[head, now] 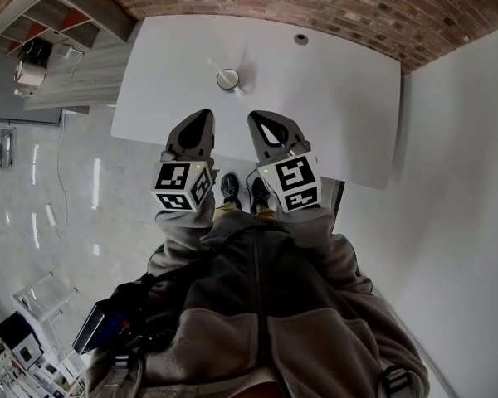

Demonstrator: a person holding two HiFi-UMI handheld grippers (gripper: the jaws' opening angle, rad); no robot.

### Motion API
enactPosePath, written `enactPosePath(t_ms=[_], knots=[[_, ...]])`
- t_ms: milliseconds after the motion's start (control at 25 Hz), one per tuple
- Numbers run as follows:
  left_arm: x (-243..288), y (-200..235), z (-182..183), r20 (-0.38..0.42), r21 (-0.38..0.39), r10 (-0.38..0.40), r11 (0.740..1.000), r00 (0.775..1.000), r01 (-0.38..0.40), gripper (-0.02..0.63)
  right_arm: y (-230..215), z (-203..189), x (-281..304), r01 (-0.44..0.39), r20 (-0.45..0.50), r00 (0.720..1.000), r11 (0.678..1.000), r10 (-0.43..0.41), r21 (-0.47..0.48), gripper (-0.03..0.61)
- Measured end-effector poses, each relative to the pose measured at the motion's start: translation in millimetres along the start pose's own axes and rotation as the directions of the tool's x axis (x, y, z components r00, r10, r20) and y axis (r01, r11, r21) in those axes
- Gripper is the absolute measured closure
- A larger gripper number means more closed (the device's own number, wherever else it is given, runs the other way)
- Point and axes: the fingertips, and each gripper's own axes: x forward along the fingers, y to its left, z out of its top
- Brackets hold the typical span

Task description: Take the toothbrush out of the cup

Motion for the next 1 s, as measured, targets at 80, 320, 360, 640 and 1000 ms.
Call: enactPosePath(t_ms=[80,320,360,640,1000], knots=[[7.8,8.0,-16.8,-0.051,-0.029,0.007,1.000,0.999,-0.008,0.611,-3.2,-13.5,8.7,0.003,-0.046,0.999,1.000,-0.003,0.011,0.578],[4.5,44.4,-57.1,-0.146,-0.097,0.014,0.995,0.989,-0.028,0.611,10.8,-46.7,44.1,-0.013,-0.161,0.987,0.998,0.022,0.054,0.578],[4.2,48.9,-65.0,-0.163,-0.108,0.011,0.994,0.987,-0.029,0.611,13.2,-53.5,49.4,-0.017,-0.175,0.984,0.997,0.029,0.072,0.577],[9.4,65.9,-120.8,-0.260,-0.192,-0.005,0.980,0.966,-0.047,0.611,18.2,-99.1,75.7,-0.029,-0.258,0.964,0.990,0.065,0.141,0.578],[17.5,94.0,-160.3,-0.295,-0.201,0.011,0.977,0.955,-0.073,0.611,19.9,-132.4,122.0,-0.045,-0.301,0.950,0.991,0.082,0.129,0.577]])
